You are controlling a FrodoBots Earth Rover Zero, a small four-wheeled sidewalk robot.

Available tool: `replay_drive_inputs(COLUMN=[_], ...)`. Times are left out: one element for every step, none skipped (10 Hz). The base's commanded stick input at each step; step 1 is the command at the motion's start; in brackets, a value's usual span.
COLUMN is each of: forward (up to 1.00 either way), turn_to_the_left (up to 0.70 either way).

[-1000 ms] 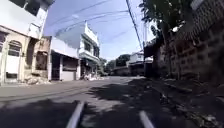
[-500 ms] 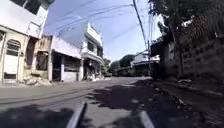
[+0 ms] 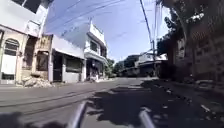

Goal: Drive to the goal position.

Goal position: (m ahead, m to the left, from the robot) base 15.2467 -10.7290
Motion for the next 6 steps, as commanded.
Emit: replay_drive_inputs(forward=[1.00,1.00,1.00,1.00,1.00,0.99], turn_to_the_left=[-0.40,-0.40,-0.25,-0.12,-0.07,-0.06])
